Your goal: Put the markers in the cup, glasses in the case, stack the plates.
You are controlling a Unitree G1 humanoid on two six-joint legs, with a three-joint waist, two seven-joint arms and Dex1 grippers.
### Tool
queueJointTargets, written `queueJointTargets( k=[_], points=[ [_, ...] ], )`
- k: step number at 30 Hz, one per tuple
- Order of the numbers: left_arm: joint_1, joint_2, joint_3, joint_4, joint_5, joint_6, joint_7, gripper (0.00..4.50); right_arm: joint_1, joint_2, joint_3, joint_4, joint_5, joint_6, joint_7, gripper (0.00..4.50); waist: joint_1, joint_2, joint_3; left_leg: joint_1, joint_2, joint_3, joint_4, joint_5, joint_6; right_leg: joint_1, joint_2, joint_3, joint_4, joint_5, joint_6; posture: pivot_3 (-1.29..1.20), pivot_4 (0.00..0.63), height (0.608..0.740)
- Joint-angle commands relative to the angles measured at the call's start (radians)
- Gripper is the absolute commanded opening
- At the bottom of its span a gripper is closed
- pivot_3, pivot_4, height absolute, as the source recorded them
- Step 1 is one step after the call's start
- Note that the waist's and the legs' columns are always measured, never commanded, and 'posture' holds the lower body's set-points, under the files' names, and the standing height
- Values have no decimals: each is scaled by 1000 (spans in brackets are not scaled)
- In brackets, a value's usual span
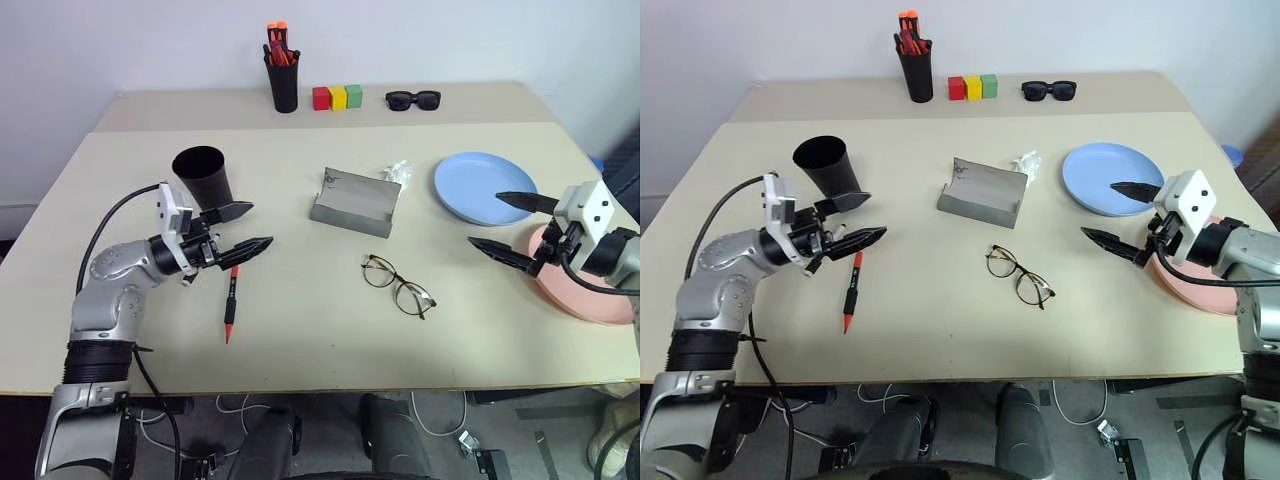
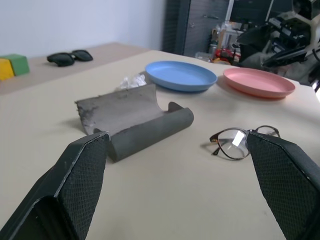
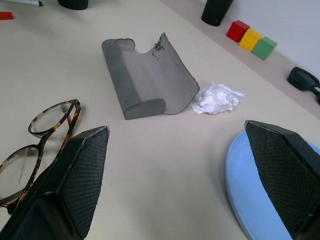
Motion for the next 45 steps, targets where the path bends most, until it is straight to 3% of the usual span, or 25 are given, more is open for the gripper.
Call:
queueJointTargets(
  k=[1,9,18,22,27,30,38,40,45],
  points=[
    [-17,2,7,14,8,-29,-10,4500,15,-11,-45,-57,18,-1,-23,4436,0,0,0,0,0,0,0,0,0,0,0,0,0,0,0,0,150,740],
    [-41,45,18,42,17,-18,-45,4500,17,29,-21,-102,12,-8,-77,4436,0,0,0,0,0,1,0,0,0,0,0,1,0,0,0,0,150,740],
    [22,200,158,47,-33,33,-52,4500,-24,138,99,-139,12,-36,-77,4436,-3,0,0,0,1,1,0,0,0,-1,1,2,0,0,0,0,150,740],
    [17,267,220,92,-58,76,-55,4500,-34,176,166,-259,73,37,-65,4436,-1,0,0,0,1,1,0,0,0,-1,1,2,0,0,0,0,150,740],
    [81,290,255,25,-47,128,12,4500,-15,169,208,-390,334,321,-14,4436,0,0,0,0,1,1,0,0,0,-1,1,2,0,0,0,0,150,740],
    [138,301,270,-10,-39,148,36,4500,-16,200,239,-401,301,320,-45,4436,-1,-1,0,0,1,1,0,0,0,-1,1,2,0,0,0,0,150,740],
    [163,332,196,48,65,284,180,4500,-18,241,287,-410,291,362,-75,4436,3,-1,0,0,2,2,-1,0,0,-2,2,2,0,0,0,0,150,740],
    [135,323,173,26,79,393,269,4500,-21,244,292,-393,280,366,-77,4436,4,-1,0,-1,2,2,0,0,0,-2,2,2,0,0,0,0,150,740],
    [102,344,145,-50,25,624,295,4500,-11,265,304,-400,257,353,-94,4436,-4,-2,0,0,1,1,-1,-1,0,-3,2,2,1,0,0,0,150,740]
  ],
)
